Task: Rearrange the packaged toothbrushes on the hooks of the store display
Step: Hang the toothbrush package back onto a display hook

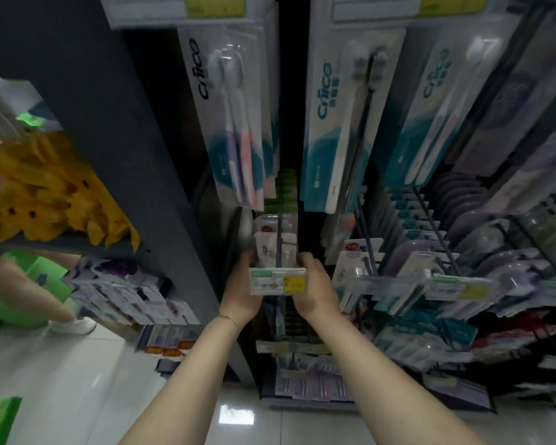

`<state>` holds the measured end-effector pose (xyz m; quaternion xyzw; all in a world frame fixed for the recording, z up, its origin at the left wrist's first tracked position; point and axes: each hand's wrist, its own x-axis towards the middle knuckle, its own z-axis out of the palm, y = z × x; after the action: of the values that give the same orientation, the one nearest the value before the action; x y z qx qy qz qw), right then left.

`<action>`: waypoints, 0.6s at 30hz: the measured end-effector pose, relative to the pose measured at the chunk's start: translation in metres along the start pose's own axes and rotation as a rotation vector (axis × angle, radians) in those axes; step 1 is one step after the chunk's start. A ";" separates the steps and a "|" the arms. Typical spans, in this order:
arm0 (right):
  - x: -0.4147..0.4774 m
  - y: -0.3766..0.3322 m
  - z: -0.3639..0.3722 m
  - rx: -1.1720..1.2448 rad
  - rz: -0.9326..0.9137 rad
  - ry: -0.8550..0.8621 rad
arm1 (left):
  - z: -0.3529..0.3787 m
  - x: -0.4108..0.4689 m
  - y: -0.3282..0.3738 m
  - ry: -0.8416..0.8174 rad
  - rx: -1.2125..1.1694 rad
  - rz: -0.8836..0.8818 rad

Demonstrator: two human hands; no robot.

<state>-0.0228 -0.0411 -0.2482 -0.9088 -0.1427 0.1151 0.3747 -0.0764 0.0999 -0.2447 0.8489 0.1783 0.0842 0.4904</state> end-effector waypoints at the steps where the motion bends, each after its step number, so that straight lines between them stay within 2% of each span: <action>1: 0.001 0.001 0.001 0.017 -0.014 0.013 | 0.000 0.001 0.000 -0.013 -0.017 0.006; 5: 0.002 0.001 0.003 0.102 -0.077 0.063 | 0.001 0.004 0.003 -0.033 -0.076 0.028; 10: 0.007 0.007 0.005 0.215 -0.123 0.074 | 0.003 0.004 -0.003 0.040 -0.200 0.000; 14: 0.014 0.009 0.009 0.286 -0.077 0.139 | 0.006 0.001 -0.014 0.096 -0.192 -0.059; 18: 0.027 0.009 0.014 0.325 -0.057 0.059 | 0.004 -0.008 -0.022 0.100 -0.173 -0.069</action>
<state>-0.0006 -0.0293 -0.2669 -0.8347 -0.1367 0.0995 0.5240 -0.0874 0.1034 -0.2659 0.7915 0.2236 0.1248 0.5550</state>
